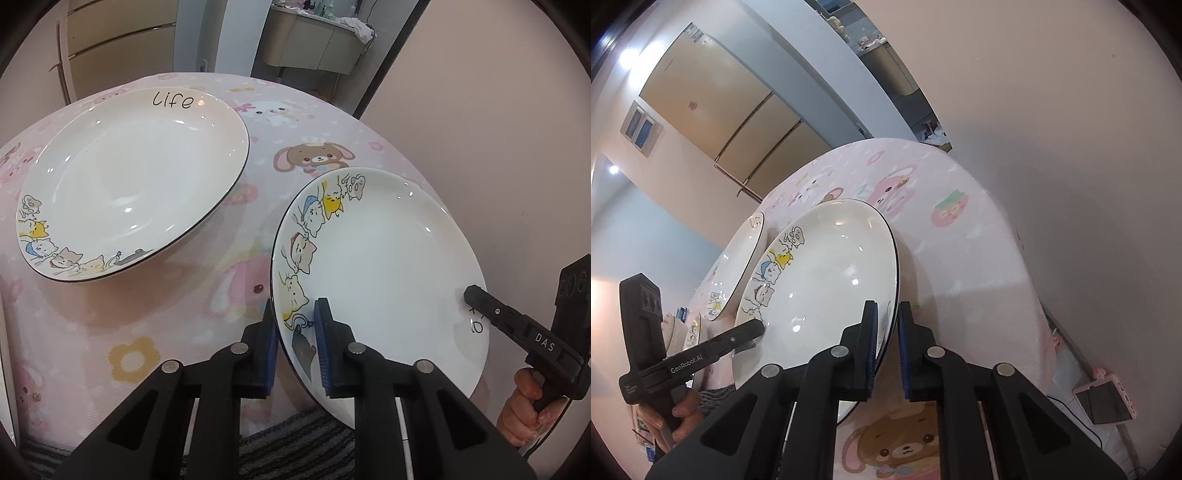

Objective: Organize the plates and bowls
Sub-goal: 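Close both grippers side by side on the white plate rim, then lift the white plate with both grippers and carry it to another plate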

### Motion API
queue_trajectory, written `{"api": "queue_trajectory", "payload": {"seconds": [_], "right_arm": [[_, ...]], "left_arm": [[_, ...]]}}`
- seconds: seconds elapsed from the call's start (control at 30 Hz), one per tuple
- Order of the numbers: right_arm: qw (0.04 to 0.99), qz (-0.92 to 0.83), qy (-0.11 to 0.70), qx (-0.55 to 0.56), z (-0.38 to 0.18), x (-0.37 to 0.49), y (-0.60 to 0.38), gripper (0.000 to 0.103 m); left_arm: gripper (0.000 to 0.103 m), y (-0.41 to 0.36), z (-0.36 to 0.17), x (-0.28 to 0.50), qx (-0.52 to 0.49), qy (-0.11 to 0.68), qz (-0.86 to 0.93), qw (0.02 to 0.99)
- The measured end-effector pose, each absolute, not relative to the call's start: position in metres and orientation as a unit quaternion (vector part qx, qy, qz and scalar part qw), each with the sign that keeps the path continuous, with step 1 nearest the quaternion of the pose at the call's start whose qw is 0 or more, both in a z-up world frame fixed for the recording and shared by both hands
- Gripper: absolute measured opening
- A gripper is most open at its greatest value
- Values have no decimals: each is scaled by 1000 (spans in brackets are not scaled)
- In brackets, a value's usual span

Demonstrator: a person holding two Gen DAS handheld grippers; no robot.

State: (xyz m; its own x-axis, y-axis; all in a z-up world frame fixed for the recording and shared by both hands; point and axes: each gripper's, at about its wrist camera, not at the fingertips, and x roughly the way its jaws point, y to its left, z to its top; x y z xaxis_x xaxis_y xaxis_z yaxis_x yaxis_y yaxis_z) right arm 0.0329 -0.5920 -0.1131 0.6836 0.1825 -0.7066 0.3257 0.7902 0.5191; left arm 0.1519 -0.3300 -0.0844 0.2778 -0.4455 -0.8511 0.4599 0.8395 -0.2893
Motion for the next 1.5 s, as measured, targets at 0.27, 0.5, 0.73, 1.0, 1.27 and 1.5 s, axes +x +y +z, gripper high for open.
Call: {"api": "queue_trajectory", "payload": {"seconds": [0.27,0.5,0.73,1.0,1.27,1.5], "right_arm": [[857,-54,400,321,-109,33,-592,12],[869,-49,396,294,-91,31,-580,12],[891,-19,367,266,-50,33,-547,12],[901,59,363,230,-15,62,-465,14],[907,113,361,187,20,79,-369,15],[900,155,370,172,31,93,-300,15]], "left_arm": [[17,-332,-79,147,27,510,-292,809],[17,-322,-49,125,54,457,-287,840],[17,-286,-13,115,45,416,-272,867],[17,-192,20,112,3,390,-215,895],[17,-95,44,102,-40,352,-167,920],[17,-25,58,92,-55,323,-137,935]]}}
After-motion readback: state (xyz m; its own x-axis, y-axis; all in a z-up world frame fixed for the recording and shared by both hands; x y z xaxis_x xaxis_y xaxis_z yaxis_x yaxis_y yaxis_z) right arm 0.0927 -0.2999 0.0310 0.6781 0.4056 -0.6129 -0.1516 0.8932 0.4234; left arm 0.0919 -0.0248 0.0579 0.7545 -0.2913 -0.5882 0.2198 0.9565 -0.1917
